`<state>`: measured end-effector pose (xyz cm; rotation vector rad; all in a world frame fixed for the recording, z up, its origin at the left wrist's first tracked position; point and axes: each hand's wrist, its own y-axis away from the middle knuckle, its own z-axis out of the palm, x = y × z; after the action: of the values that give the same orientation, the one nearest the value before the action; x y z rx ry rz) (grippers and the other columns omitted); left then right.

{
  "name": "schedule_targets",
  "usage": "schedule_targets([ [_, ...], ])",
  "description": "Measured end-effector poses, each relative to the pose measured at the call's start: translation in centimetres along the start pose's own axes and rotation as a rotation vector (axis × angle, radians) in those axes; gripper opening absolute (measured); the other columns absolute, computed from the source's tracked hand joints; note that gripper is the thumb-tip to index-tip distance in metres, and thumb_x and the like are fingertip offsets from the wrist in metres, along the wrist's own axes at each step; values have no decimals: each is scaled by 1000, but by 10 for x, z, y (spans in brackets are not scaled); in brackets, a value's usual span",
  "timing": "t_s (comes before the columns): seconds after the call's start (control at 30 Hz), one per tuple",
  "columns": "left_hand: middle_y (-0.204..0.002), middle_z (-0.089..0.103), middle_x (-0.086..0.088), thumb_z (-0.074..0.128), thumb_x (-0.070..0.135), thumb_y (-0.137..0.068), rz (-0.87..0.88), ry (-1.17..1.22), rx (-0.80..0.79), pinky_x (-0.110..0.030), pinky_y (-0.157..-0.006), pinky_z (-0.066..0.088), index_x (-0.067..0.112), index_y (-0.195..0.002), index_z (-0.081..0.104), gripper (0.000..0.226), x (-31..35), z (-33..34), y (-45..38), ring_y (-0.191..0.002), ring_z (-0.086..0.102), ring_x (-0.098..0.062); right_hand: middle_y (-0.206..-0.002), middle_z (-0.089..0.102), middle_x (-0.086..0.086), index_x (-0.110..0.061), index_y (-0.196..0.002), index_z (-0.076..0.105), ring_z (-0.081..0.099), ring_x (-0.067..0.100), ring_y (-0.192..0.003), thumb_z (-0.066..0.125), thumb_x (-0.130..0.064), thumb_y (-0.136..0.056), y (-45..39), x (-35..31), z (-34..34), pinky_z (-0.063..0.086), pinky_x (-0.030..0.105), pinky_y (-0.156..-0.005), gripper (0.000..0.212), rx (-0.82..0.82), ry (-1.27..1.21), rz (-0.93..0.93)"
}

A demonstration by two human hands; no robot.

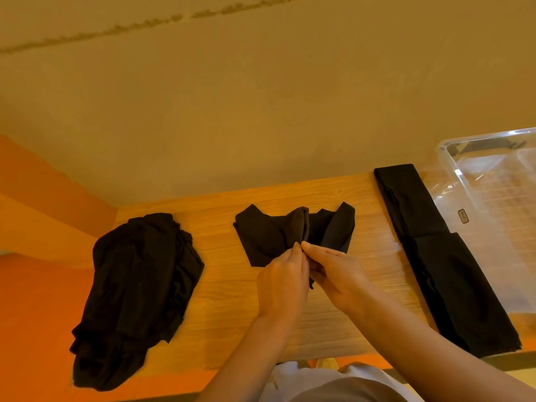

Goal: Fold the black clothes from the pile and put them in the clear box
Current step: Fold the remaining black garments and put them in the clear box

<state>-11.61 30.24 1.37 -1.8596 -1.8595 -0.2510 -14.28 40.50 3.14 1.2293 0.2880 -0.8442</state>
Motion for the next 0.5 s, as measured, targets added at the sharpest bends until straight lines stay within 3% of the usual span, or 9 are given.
schedule_targets([
  [0.07,-73,70,3,63,20,-89,72,-37,22,-12,-45,44,10,-94,72,13,-3,5,2,-59,65,-7,-93,74,15,-1,-97,73,71,23,-90,68,-11,-85,0,2,0,56,32,-82,17,7,-33,22],
  [0.17,-96,73,-10,80,12,-74,130,-110,-11,-25,-62,59,4,-102,72,31,-7,11,6,-85,72,-18,-97,73,16,0,-102,71,71,23,-91,69,-10,-83,-1,1,-1,56,33,-82,22,-12,-84,73],
  [0.27,-107,70,-16,80,12,-73,134,-145,-48,-35,-77,59,1,-109,69,40,-7,17,9,-101,69,-25,-100,73,16,0,-104,71,71,22,-91,76,-15,-69,0,-1,-2,56,30,-75,38,-61,-71,93],
  [0.3,-111,69,-16,76,14,-78,124,-145,-64,-37,-82,58,1,-113,68,38,-7,19,11,-105,67,-26,-100,73,15,-1,-104,71,71,22,-91,77,-17,-64,0,-1,-2,55,29,-72,43,-69,-49,90],
  [0.37,-125,63,-14,49,28,-95,49,-51,-95,-34,-96,51,3,-125,61,40,-2,16,17,-118,59,-23,-99,73,14,-1,-104,71,71,21,-90,77,-17,-63,0,-2,-2,55,27,-69,44,-76,-15,81],
  [0.43,-142,49,-6,23,44,-100,-96,140,-151,-29,-112,31,9,-139,47,58,3,8,19,-133,39,-10,-92,73,14,-1,-102,72,71,19,-83,73,-13,-75,-2,-2,-3,55,27,-67,29,-84,10,61],
  [0.5,-147,43,0,31,36,-101,-180,284,-206,-34,-119,17,14,-142,43,48,-2,3,15,-132,26,2,-86,73,12,-1,-99,72,70,16,-75,66,-9,-85,-3,-3,-4,56,27,-68,17,-71,60,25],
])
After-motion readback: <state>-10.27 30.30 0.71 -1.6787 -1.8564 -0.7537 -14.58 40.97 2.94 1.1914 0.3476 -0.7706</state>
